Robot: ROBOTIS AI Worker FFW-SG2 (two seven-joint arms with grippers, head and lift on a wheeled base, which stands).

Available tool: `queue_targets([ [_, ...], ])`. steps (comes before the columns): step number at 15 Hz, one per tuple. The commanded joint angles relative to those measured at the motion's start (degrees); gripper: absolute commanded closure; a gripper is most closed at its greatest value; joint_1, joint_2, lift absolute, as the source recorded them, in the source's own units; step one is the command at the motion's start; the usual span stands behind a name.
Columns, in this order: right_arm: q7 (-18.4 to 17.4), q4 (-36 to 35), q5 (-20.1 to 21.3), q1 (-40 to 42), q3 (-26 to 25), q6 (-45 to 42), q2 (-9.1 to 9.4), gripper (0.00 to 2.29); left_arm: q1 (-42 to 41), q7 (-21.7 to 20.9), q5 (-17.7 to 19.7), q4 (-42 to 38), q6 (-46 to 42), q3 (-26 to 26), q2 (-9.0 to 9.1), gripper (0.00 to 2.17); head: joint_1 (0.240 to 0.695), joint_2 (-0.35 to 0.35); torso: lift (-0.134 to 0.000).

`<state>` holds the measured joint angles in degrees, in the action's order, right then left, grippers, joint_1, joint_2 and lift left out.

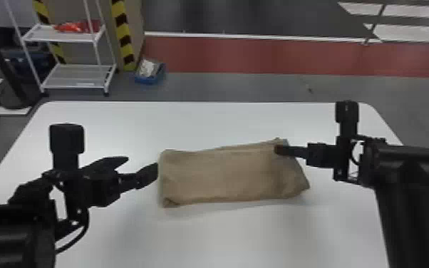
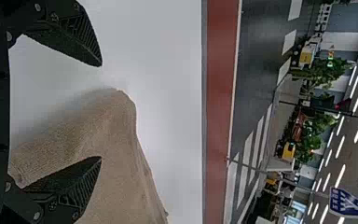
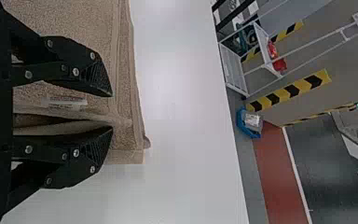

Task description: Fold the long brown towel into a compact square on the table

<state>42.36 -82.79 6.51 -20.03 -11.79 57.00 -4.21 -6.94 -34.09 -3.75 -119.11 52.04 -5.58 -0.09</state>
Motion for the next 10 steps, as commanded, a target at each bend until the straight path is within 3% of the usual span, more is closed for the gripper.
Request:
queue_targets([
  [1,0.35,0.00,-0.01,0.35,-0.16,0.09,-0.09,0.77,1.31,-0.10,0.06,1.25,0.31,0.48,0.24,0.20,0.695,-0.060,-0.124],
  [2,0.53,-0.09,-0.10,0.52,-0.25,0.26,-0.09,0.77,1.66,-0.10,0.15,1.43,0.31,0.48,0.24,0.20,0.695,-0.063,-0.124],
  [4,0.70,-0.44,-0.18,0.70,-0.43,0.62,-0.36,1.03,2.54,-0.37,0.32,1.86,0.84,0.57,0.24,0.20,0.695,-0.066,-0.124],
  [10,0.70,-1.67,-0.89,1.31,-1.66,1.49,-0.44,1.03,2.98,-0.54,-0.03,2.48,0.84,0.66,0.24,0.20,0.695,-0.077,-0.124],
])
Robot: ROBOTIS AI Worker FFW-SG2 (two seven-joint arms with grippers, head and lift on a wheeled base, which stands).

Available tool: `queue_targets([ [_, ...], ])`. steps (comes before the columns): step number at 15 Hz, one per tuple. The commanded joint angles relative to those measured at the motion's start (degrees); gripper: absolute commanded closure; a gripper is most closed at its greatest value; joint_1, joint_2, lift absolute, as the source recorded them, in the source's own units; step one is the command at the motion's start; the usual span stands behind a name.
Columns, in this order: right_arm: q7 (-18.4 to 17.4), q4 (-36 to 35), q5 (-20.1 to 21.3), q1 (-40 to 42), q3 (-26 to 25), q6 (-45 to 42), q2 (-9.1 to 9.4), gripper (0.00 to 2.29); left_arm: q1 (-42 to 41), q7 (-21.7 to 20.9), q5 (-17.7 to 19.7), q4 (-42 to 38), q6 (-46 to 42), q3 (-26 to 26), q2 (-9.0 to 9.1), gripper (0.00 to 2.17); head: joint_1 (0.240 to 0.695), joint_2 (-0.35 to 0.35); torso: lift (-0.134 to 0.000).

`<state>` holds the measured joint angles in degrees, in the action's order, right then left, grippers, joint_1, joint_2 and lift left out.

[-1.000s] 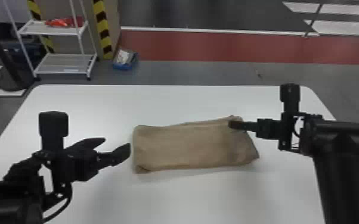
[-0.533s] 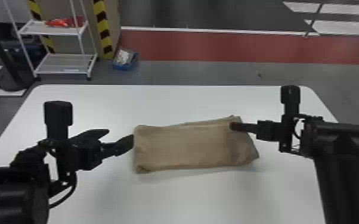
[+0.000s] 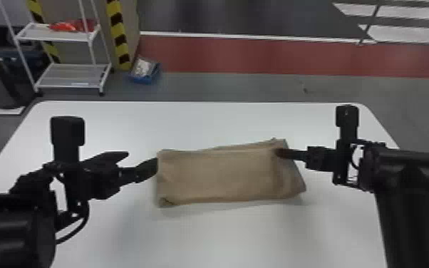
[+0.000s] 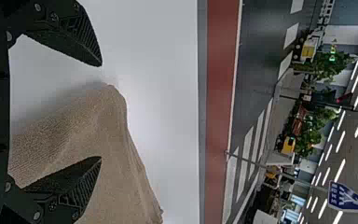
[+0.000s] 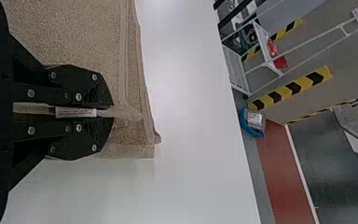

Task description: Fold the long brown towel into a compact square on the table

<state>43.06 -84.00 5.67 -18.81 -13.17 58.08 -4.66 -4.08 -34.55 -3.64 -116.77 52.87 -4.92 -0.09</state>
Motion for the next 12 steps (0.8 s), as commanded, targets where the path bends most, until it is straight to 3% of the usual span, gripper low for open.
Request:
queue_targets([
  [1,0.53,-0.64,-0.04,0.09,-0.36,1.82,-0.09,1.02,0.21,-0.16,0.03,0.14,0.00,0.00,0.24,0.20,0.695,-0.079,-0.124],
  [3,0.80,-1.35,-0.04,0.44,-0.36,2.52,-0.09,0.30,0.12,-0.25,0.21,0.14,0.53,0.09,0.24,0.20,0.695,-0.080,-0.124],
  [9,0.45,-1.08,1.89,-0.26,0.43,2.70,-0.27,0.29,-1.19,-1.04,0.21,-0.48,1.58,0.00,0.24,0.20,0.695,-0.088,-0.124],
  [12,0.53,-0.99,2.77,-0.61,0.87,3.05,-0.27,0.53,-2.16,-1.22,0.30,-1.18,1.58,-0.09,0.24,0.20,0.695,-0.090,-0.124],
])
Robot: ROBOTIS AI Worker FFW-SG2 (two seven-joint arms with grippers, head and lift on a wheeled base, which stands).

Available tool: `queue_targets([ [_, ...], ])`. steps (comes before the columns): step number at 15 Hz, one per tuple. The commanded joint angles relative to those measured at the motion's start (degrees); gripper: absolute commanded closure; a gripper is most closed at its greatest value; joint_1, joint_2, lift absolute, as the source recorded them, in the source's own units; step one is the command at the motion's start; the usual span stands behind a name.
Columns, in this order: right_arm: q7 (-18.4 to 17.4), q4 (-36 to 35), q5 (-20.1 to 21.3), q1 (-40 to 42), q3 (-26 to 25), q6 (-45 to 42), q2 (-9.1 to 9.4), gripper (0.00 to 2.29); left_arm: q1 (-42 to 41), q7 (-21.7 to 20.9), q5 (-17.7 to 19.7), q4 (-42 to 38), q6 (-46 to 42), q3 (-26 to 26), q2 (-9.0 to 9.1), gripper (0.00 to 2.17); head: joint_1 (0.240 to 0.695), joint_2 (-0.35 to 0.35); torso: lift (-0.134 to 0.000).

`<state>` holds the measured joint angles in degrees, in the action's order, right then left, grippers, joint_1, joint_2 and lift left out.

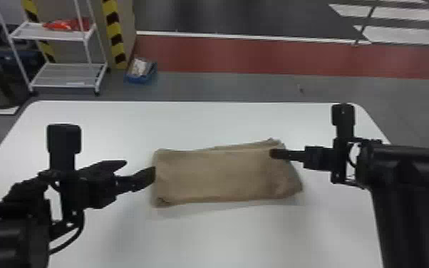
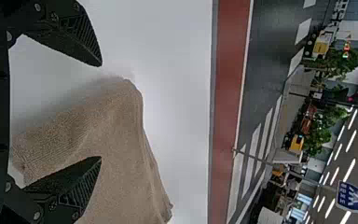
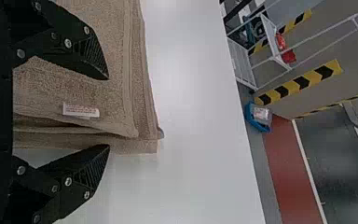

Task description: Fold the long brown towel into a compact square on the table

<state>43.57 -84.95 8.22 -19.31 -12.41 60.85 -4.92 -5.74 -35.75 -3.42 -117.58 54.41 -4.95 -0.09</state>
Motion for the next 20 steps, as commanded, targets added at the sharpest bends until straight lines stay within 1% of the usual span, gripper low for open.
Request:
queue_targets([
  [1,0.20,-0.04,0.30,-0.11,0.11,0.46,0.00,0.61,-0.76,-0.20,0.08,-0.98,0.05,-0.15,0.24,0.20,0.695,-0.091,-0.124],
  [2,0.20,-0.04,0.57,-0.11,0.28,0.46,0.00,0.77,-0.94,-0.29,0.08,-1.07,0.05,-0.32,0.24,0.20,0.695,-0.090,-0.124],
  [4,0.29,-0.21,0.92,-0.11,0.28,0.81,0.00,1.00,-1.03,-0.37,0.16,-1.24,0.05,-0.50,0.24,0.20,0.695,-0.090,-0.124],
  [9,1.61,-1.97,0.65,0.59,-0.60,4.50,0.00,0.97,-0.94,-0.55,0.16,-1.33,0.05,-0.15,0.24,0.20,0.695,-0.091,-0.124],
  [10,1.70,-2.15,0.65,0.68,-0.51,5.20,0.00,0.79,-0.76,-0.55,0.16,-1.24,0.05,-0.06,0.24,0.20,0.695,-0.092,-0.124],
  [11,1.70,-2.58,0.65,0.77,-0.60,5.20,0.00,0.75,-0.59,-0.55,0.16,-1.24,0.05,0.03,0.24,0.20,0.695,-0.093,-0.124],
  [20,1.52,-2.58,1.09,-0.90,-0.33,5.56,0.00,0.75,-0.59,-0.55,0.08,-1.07,0.22,0.12,0.24,0.20,0.695,-0.095,-0.124],
])
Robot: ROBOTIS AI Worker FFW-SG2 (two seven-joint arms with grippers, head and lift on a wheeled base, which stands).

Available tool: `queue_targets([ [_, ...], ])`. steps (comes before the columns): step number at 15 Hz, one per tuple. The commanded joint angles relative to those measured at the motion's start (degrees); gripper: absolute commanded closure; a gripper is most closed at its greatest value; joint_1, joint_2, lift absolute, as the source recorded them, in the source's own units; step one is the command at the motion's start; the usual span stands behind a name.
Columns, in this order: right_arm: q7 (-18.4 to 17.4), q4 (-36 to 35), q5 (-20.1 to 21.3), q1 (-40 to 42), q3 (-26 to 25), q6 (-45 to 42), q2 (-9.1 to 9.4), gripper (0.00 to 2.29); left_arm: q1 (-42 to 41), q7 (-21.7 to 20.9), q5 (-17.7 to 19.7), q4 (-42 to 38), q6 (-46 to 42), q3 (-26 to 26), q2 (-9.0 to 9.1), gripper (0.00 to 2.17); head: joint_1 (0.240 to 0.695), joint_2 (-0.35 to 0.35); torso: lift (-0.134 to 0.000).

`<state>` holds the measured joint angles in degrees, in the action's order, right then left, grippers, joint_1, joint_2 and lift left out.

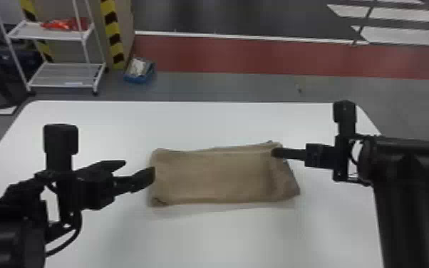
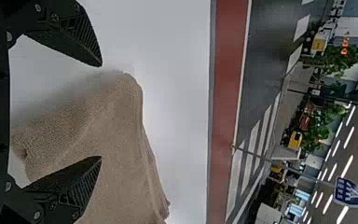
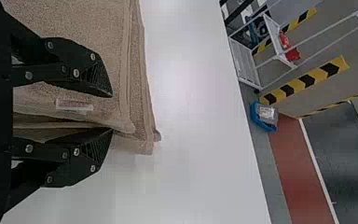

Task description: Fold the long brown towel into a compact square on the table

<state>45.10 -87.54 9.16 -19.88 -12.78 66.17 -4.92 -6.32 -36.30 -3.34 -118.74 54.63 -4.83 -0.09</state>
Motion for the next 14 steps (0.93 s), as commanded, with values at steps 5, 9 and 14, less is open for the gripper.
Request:
queue_targets([
  [5,0.43,0.00,1.03,-0.77,0.56,0.42,0.09,0.90,0.00,-0.09,0.35,0.26,0.00,-0.18,0.24,0.20,0.695,-0.094,-0.124],
  [9,1.57,0.00,1.12,-0.24,-0.14,0.77,0.00,1.08,0.26,-0.53,0.62,0.35,0.00,-0.35,0.24,0.20,0.695,-0.093,-0.124],
  [14,1.92,-0.88,-0.55,1.16,-2.43,0.59,-0.09,1.17,1.75,-0.53,6.86,1.05,1.94,-1.76,0.24,0.19,0.695,-0.103,-0.124],
])
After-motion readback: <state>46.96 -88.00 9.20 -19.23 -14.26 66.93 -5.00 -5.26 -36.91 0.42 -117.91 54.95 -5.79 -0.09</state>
